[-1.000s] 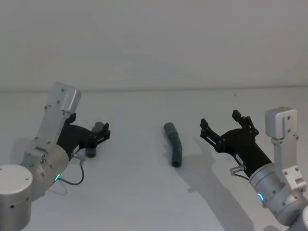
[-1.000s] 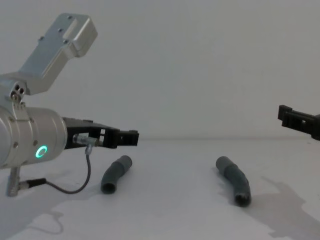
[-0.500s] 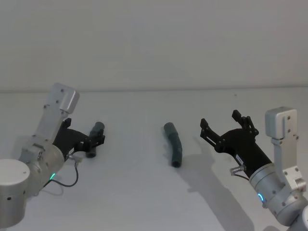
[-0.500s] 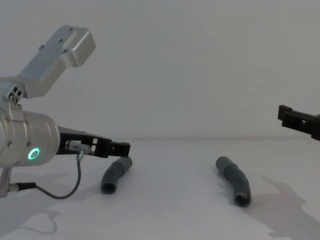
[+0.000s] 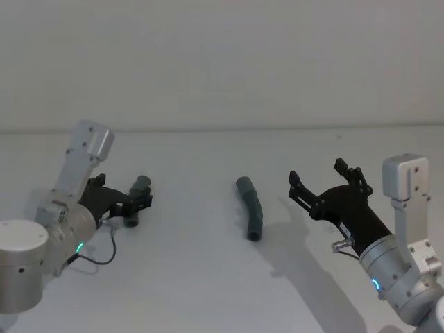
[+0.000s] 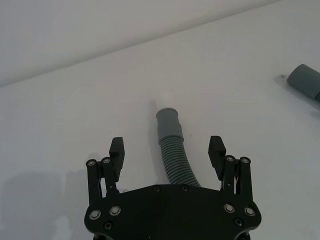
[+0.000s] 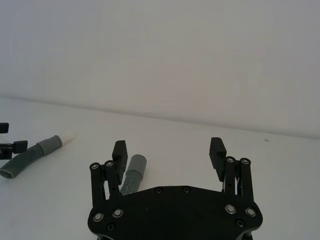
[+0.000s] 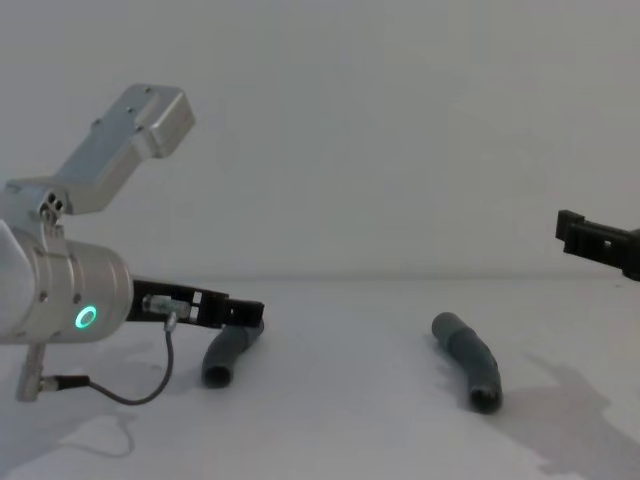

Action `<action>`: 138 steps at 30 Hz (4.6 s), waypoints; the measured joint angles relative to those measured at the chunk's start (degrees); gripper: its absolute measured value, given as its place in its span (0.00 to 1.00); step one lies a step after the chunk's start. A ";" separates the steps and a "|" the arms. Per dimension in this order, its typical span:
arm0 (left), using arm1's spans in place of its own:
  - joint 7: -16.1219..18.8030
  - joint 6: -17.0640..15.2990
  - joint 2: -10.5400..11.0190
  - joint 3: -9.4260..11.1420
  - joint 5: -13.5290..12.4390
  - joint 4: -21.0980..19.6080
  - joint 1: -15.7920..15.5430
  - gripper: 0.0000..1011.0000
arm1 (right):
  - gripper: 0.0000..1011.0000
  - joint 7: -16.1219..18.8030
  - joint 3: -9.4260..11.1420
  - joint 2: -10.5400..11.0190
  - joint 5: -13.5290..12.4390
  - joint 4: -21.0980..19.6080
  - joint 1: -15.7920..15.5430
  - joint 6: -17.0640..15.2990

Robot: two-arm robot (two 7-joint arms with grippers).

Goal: Use both hands to pick up one end of the pipe from the table, align the ends, and insert them.

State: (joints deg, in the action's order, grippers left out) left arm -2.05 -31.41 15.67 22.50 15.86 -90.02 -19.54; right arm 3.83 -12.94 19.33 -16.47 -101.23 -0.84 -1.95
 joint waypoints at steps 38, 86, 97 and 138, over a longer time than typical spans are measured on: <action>-2.57 -0.73 -4.94 0.96 -1.09 12.17 -6.30 0.99 | 0.99 0.00 0.00 0.00 0.00 0.00 0.00 0.00; -2.95 -0.87 -5.17 0.56 -1.90 13.53 -7.30 0.32 | 0.99 0.00 0.00 0.00 0.00 0.00 0.00 0.00; -2.94 -0.86 -5.16 0.56 -1.90 13.53 -7.30 0.32 | 0.99 0.00 0.01 0.03 0.08 -0.16 0.20 -0.91; -2.94 -0.85 -5.16 0.56 -1.89 13.52 -7.30 0.32 | 0.99 1.05 -8.03 -5.72 2.02 7.64 18.79 -31.57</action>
State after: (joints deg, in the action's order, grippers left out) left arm -4.99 -32.27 10.51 23.06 13.97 -76.50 -26.83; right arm 4.87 -20.97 13.62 -14.44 -93.59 17.95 -33.52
